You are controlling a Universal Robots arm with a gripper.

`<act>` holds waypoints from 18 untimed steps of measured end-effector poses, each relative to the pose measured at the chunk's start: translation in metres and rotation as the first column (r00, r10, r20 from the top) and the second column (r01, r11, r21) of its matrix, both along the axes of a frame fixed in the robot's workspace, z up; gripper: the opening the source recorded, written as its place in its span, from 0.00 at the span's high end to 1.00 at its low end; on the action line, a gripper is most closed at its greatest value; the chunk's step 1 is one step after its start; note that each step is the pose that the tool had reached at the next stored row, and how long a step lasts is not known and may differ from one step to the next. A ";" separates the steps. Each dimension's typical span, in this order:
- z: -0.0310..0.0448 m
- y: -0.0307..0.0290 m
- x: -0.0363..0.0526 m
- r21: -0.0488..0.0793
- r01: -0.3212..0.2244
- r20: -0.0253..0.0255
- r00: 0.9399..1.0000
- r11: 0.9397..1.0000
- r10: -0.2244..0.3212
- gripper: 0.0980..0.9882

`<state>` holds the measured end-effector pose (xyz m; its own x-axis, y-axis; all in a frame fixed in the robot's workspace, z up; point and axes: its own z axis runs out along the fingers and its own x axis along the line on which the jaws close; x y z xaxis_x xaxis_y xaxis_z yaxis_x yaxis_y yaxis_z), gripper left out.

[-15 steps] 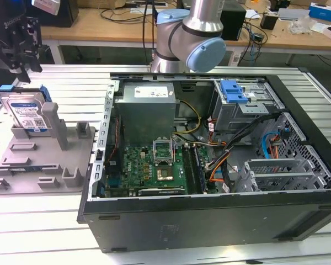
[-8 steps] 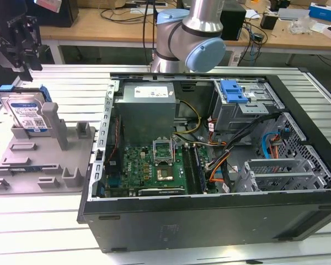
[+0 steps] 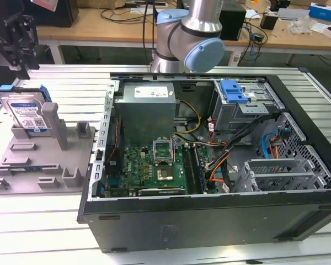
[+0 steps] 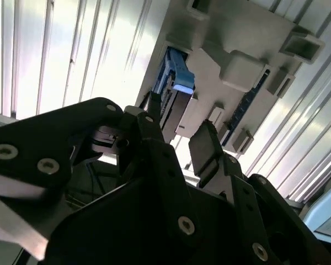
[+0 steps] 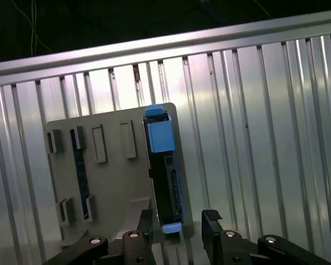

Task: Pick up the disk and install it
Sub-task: 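Pick up the disk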

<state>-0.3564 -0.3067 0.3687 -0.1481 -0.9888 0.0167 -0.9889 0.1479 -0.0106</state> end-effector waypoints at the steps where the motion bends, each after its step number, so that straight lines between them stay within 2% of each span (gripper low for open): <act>1: 0.0000 0.0011 -0.0010 0.000 -0.003 0.000 1.000 1.000 0.003 0.57; 4: -0.0004 0.0028 -0.0073 0.000 -0.010 0.000 1.000 1.000 0.010 0.57; 8: -0.0012 0.0027 -0.0236 -0.001 -0.019 0.000 1.000 1.000 0.019 0.57; 11: -0.0018 0.0027 -0.0297 -0.003 -0.025 0.000 1.000 1.000 0.025 0.57; 15: -0.0038 -0.0004 -0.0416 -0.003 -0.026 0.000 1.000 1.000 0.026 0.57; 18: -0.0063 -0.0029 -0.0446 -0.003 -0.028 0.000 1.000 1.000 0.028 0.57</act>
<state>-0.4010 -0.3096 0.3624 -0.1202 -0.9926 0.0197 -0.9927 0.1200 -0.0109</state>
